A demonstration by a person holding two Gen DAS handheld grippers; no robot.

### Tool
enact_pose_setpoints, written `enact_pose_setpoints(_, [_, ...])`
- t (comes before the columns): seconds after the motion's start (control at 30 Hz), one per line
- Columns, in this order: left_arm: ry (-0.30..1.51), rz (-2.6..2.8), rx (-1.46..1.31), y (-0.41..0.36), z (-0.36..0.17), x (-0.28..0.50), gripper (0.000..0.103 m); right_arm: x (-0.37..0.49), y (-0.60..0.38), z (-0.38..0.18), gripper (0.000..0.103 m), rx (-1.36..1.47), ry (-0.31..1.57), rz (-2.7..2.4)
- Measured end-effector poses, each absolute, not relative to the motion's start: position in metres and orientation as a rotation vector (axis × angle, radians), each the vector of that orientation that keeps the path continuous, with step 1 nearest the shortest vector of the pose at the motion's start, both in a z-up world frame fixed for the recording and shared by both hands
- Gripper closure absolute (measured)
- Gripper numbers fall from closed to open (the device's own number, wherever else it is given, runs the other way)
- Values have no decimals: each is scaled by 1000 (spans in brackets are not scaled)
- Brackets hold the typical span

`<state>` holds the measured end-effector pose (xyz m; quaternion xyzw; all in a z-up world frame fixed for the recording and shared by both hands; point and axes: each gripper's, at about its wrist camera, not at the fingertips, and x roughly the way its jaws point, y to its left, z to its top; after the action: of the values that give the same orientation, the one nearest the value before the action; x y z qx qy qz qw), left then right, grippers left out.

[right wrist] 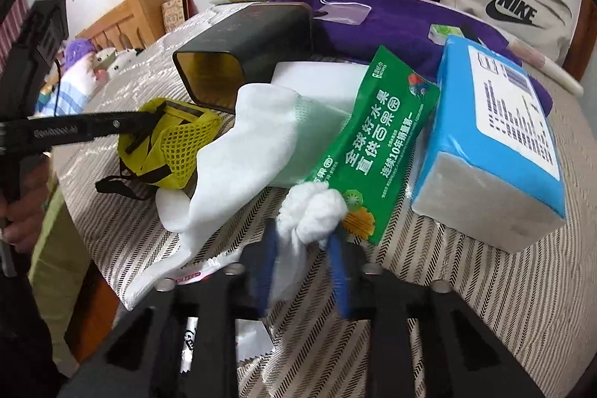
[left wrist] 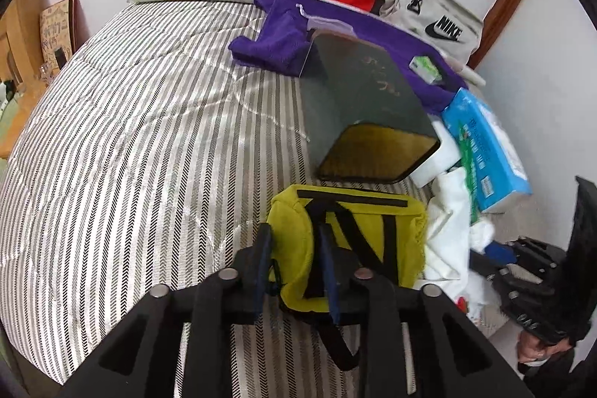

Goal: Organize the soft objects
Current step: 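Lift and carry the yellow pouch with the left tool while the right tool carries the white tissue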

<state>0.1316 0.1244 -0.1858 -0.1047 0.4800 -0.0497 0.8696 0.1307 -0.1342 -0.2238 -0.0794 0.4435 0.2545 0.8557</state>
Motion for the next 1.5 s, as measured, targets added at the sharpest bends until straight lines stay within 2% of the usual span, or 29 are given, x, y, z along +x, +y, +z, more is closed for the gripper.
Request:
enact_pose_setpoints(0.03, [1007,-101,-215,124,-187,132,74,130,-137,-223,83,-155,935,541])
enact_pose_setpoints(0.3, [1005,-90,-229,125,-189,132,73,115,-160,-211,83,-127,888,565])
enact_pose_setpoints(0.8, [994,-96,-372,135,-187,122,77,103,-213,-211,83,-79,899,487])
enact_pose_setpoints(1.07, [962,-105,-387,134,-169,112,78,105,-232,-218,83,-67,916,436])
enact_pose_setpoints(1.5, [903,-121,-375,129,-126,113,77,109,-241,-181,83,-48,846,438])
